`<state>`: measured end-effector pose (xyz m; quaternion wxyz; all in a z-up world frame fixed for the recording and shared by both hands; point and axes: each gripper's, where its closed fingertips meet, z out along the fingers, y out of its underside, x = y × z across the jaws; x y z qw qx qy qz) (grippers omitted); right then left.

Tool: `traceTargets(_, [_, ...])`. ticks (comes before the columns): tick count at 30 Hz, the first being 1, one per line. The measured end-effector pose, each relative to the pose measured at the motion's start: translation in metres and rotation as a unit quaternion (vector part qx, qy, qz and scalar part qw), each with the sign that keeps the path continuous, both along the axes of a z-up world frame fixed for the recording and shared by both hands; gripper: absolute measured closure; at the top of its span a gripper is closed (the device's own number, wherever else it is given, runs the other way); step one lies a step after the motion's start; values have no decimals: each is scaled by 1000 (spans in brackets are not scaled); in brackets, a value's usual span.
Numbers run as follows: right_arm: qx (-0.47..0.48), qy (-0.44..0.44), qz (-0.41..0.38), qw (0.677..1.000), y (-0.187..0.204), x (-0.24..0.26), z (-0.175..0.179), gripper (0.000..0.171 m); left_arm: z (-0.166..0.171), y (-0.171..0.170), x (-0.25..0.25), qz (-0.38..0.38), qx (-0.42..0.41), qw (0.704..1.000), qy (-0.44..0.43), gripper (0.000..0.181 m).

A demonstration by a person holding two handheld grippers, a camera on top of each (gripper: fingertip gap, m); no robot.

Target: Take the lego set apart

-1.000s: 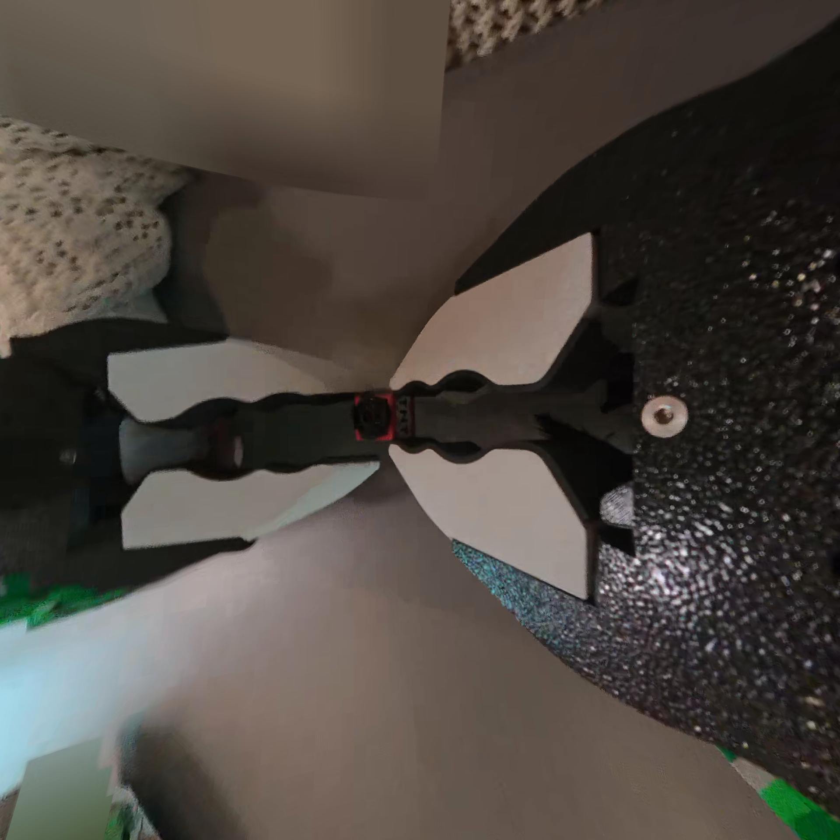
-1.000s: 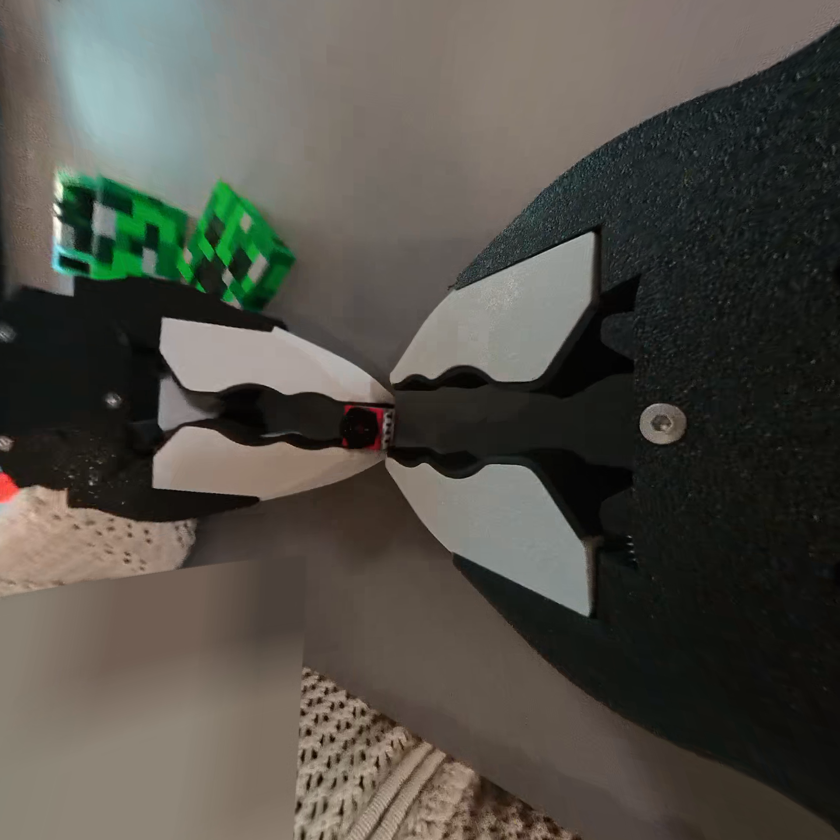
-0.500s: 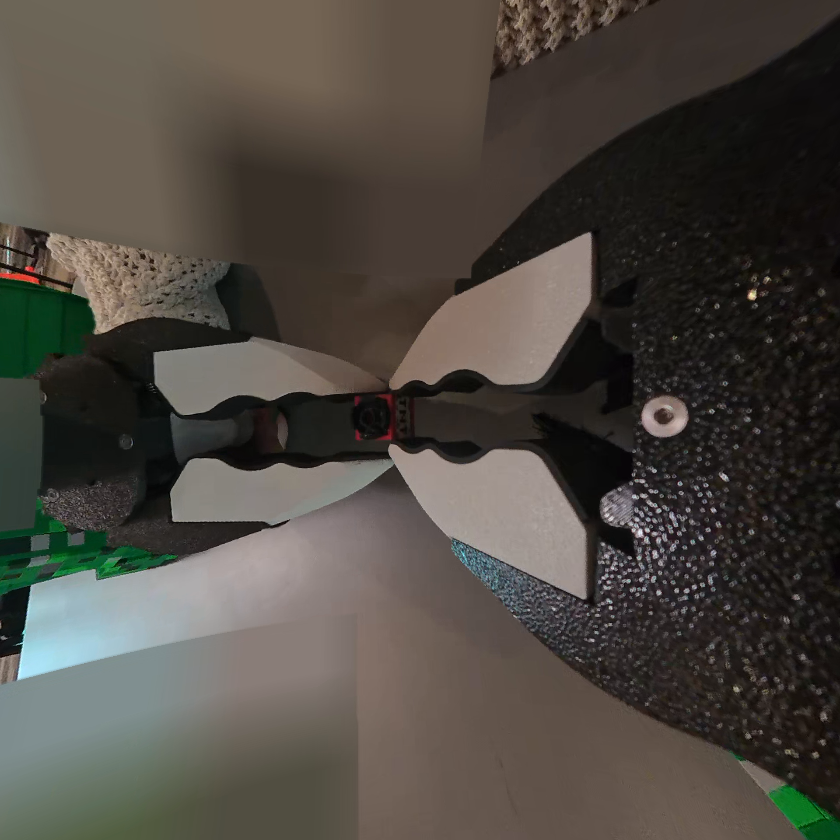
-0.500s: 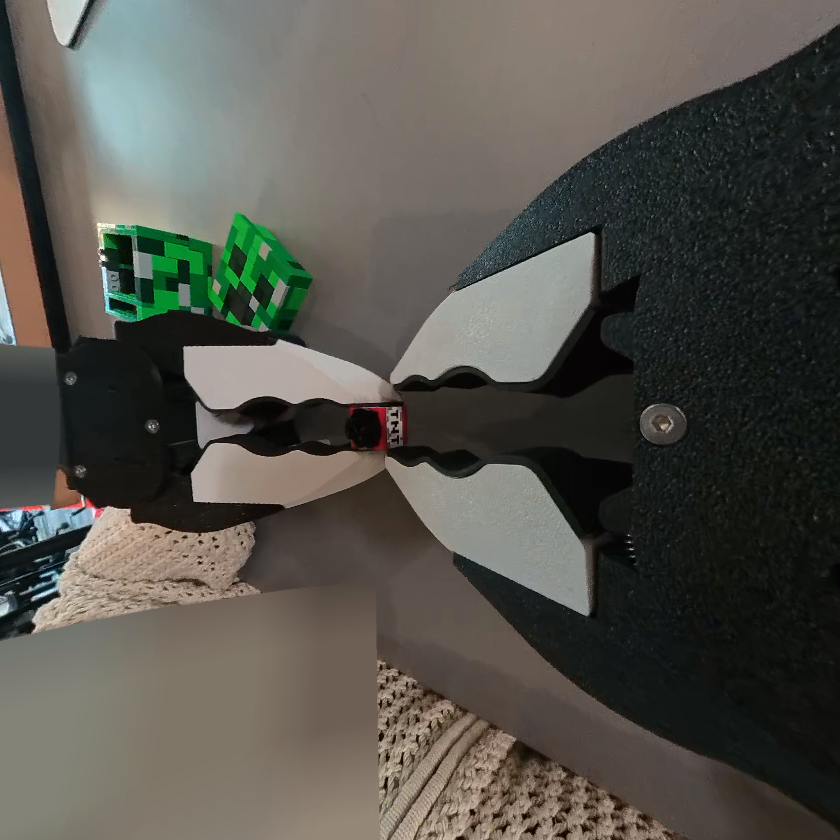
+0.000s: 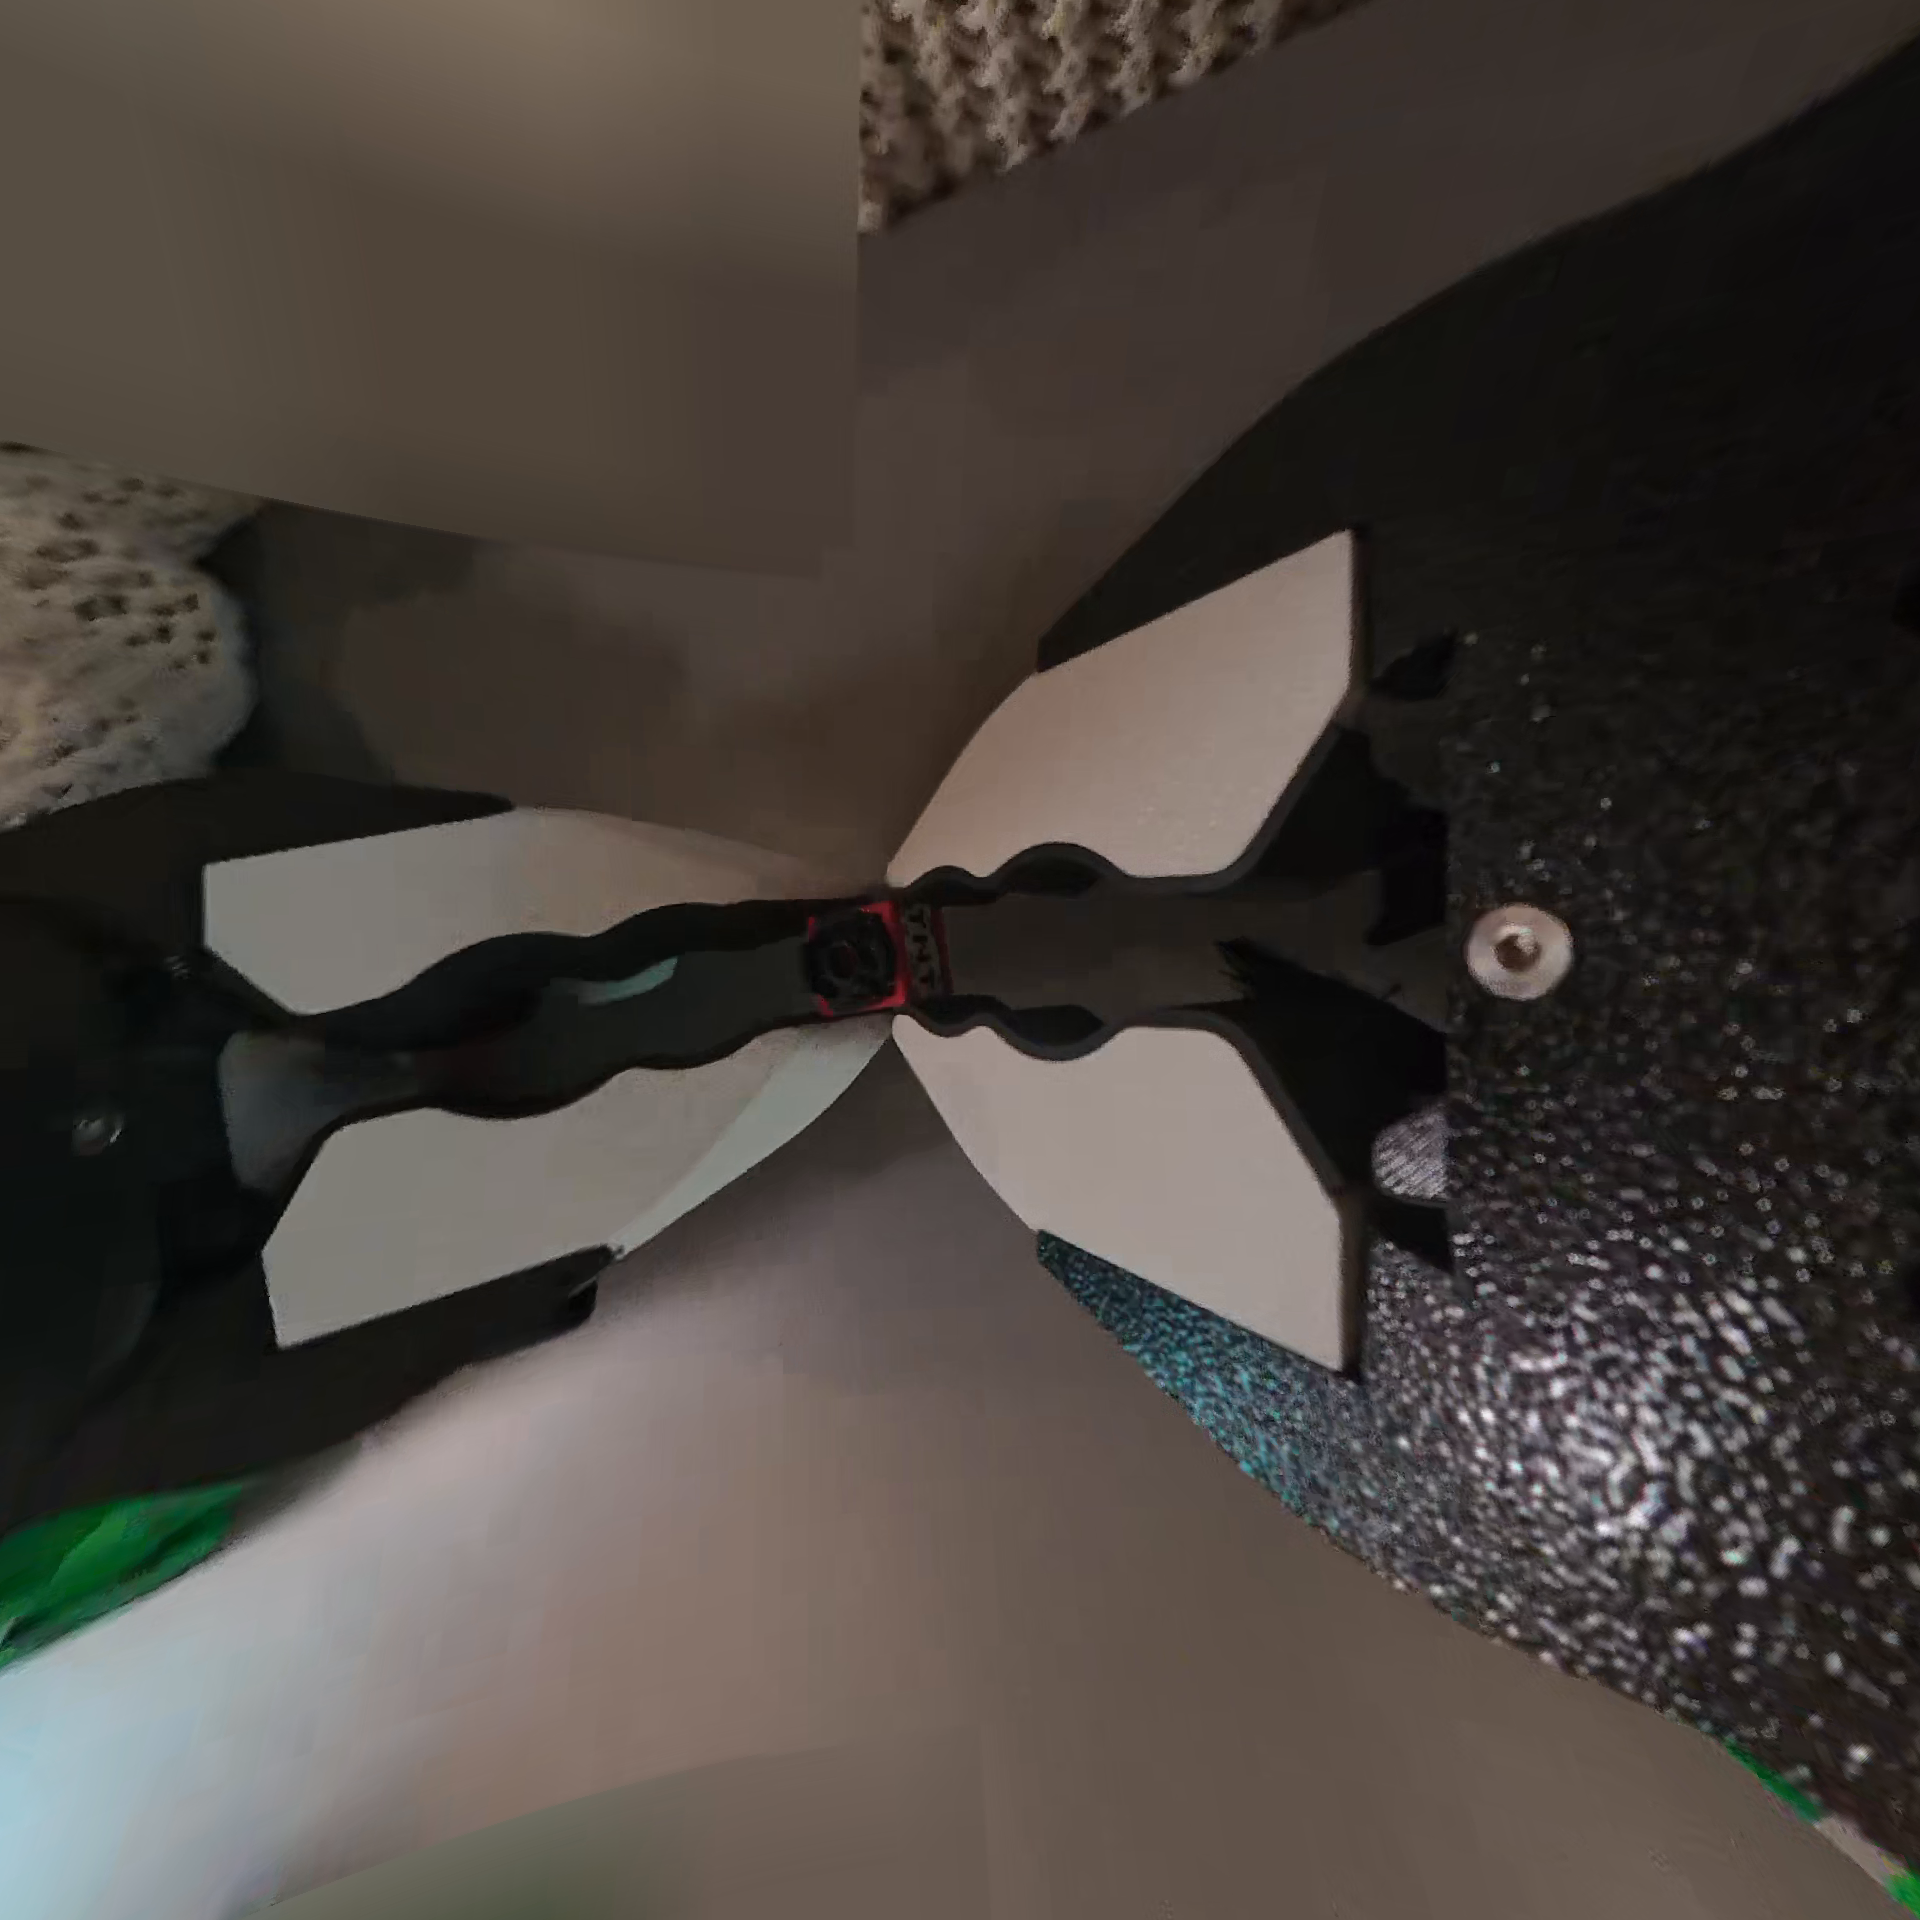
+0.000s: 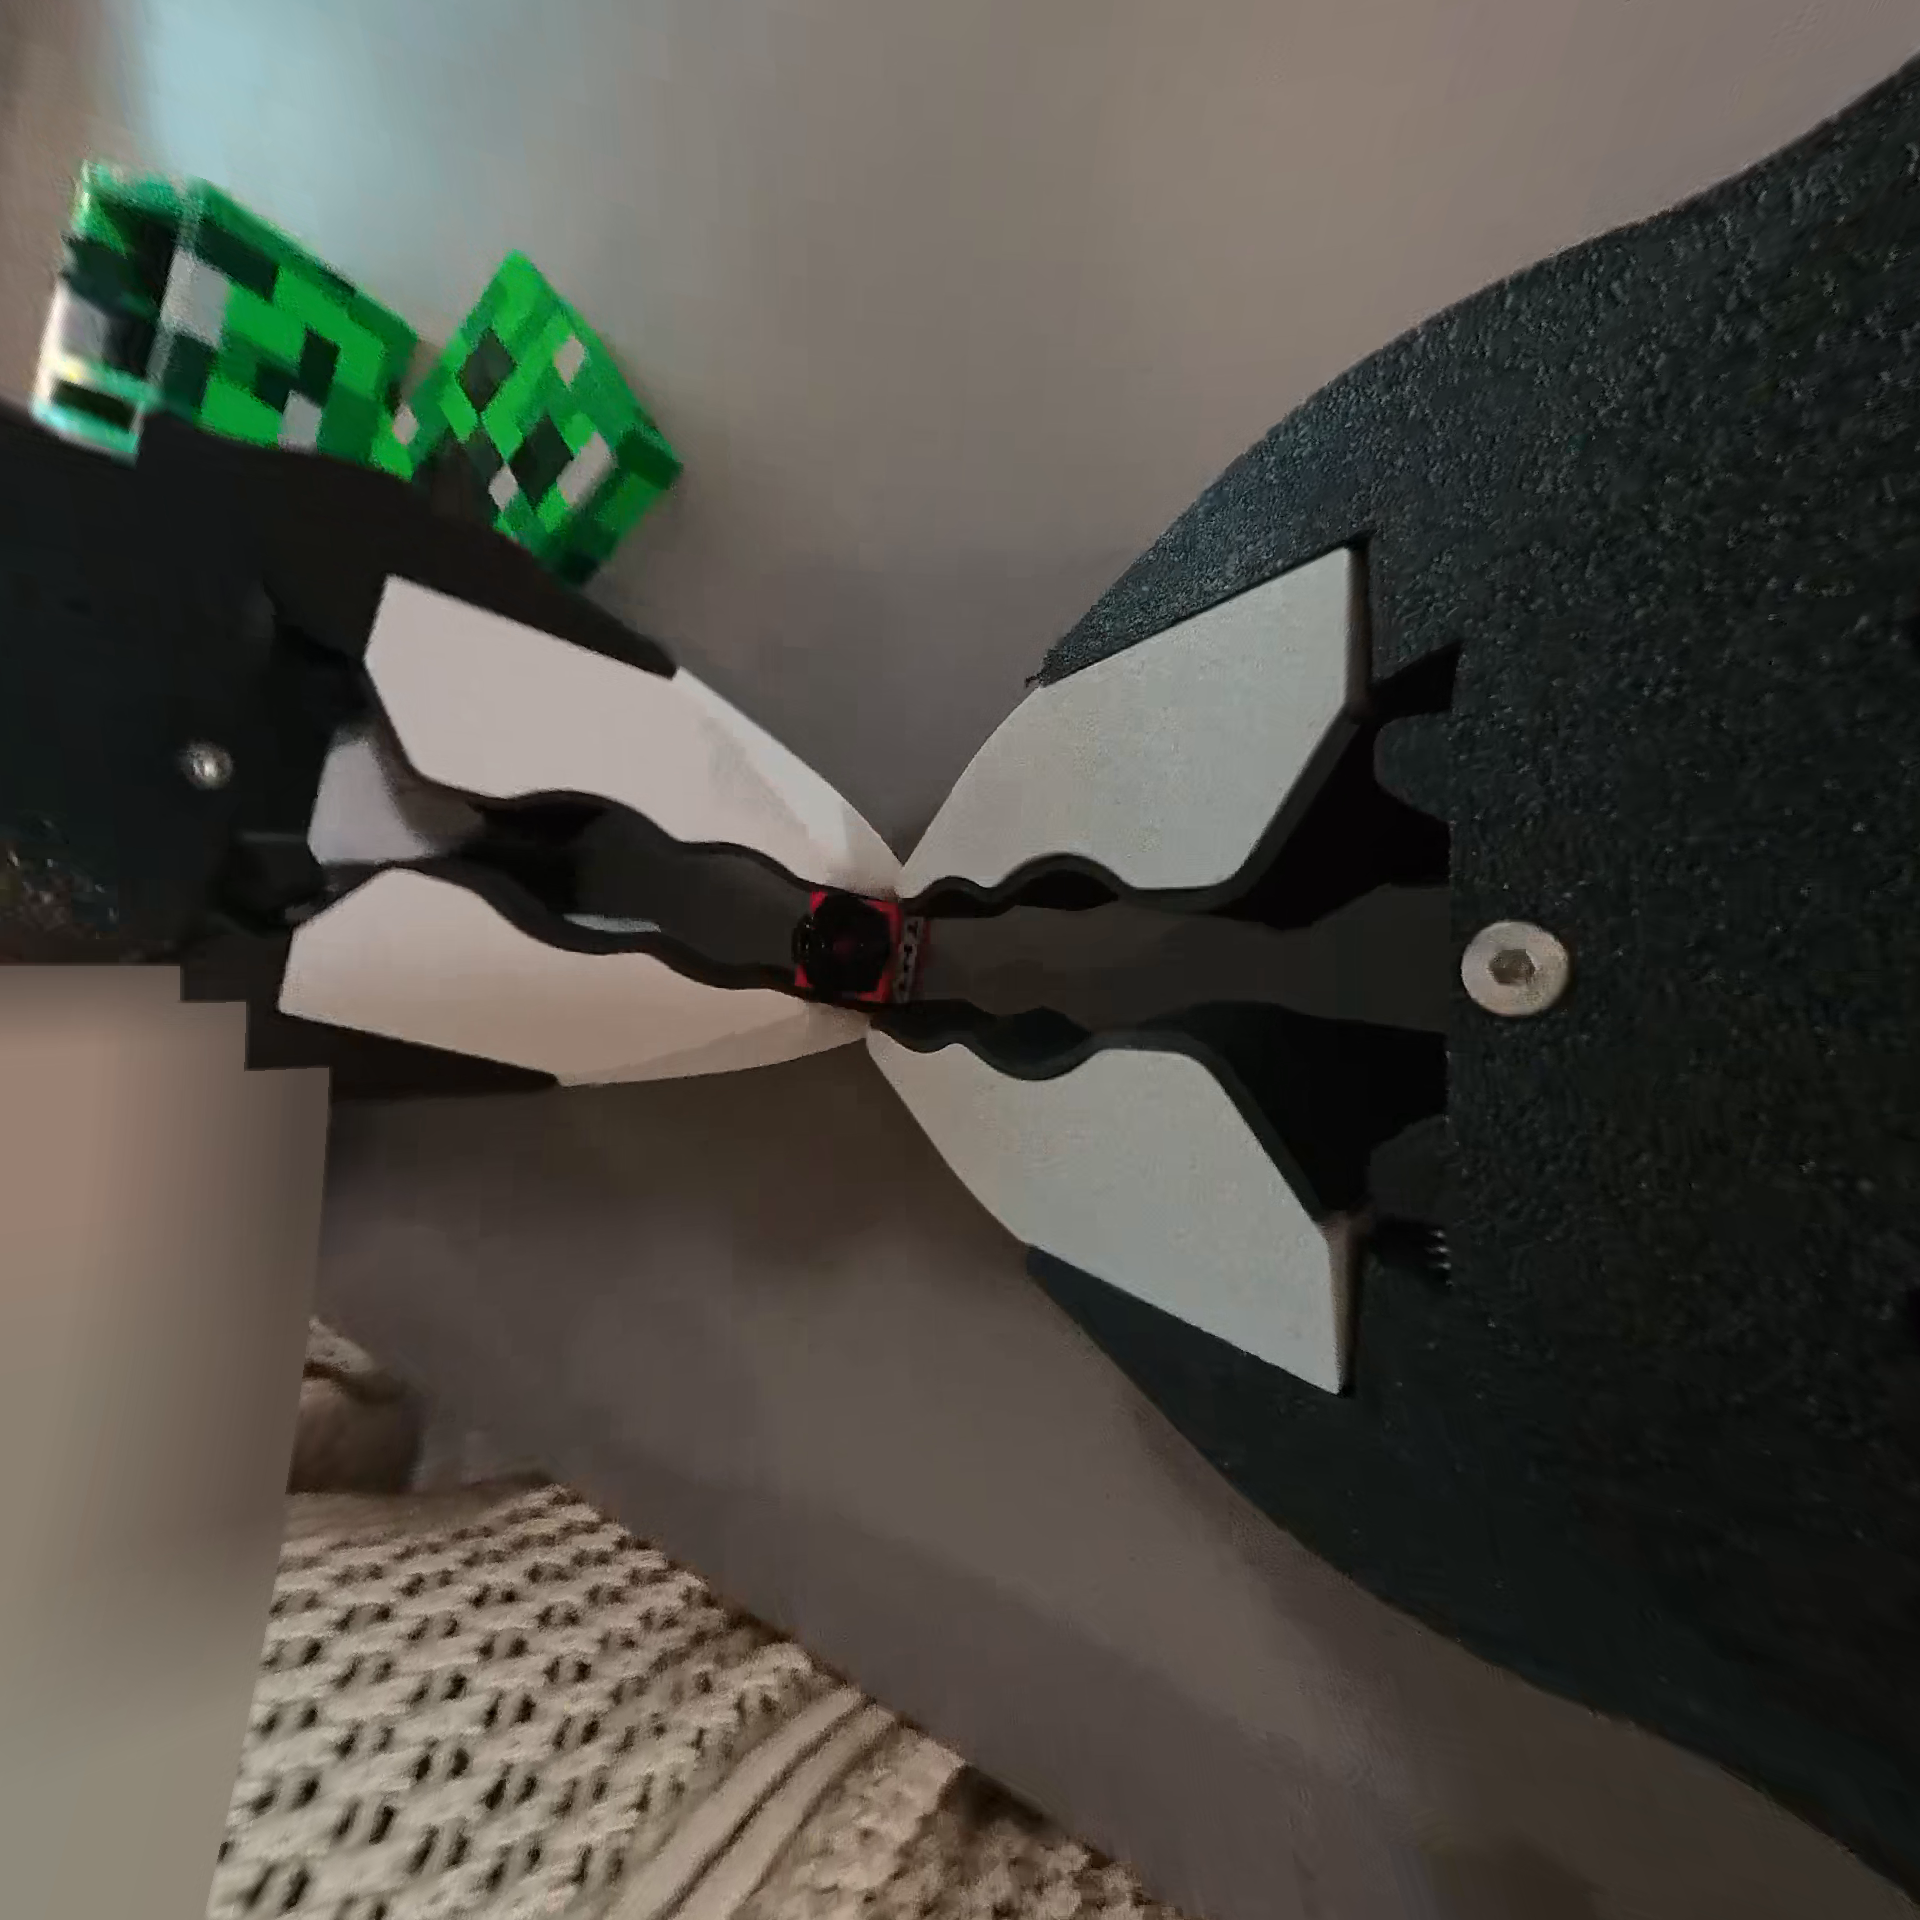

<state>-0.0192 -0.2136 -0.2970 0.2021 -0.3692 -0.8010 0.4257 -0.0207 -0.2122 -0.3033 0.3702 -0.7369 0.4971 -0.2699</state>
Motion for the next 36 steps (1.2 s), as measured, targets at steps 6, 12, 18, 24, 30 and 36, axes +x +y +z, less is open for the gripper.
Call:
traceTargets(6, [30,-4,64,997,-15,9,-7,157,-7,-17,6,-64,-19,998,19,164])
traceTargets(12, [47,-9,32,998,-6,5,-11,171,-6,-8,0,-25,-35,999,10,165])
traceTargets(18, [-21,67,-63,996,24,-11,19,129,24,19,-15,74,-125,977,-158,166])
traceTargets(24, [112,238,-88,961,26,-22,36,126,35,18,-17,66,-220,941,-248,165])
traceTargets(30, [194,301,-72,931,17,-25,34,131,29,10,-10,44,-246,940,-231,165])
traceTargets(36, [260,322,-60,908,15,-26,29,147,28,10,-11,46,-265,934,-236,165])
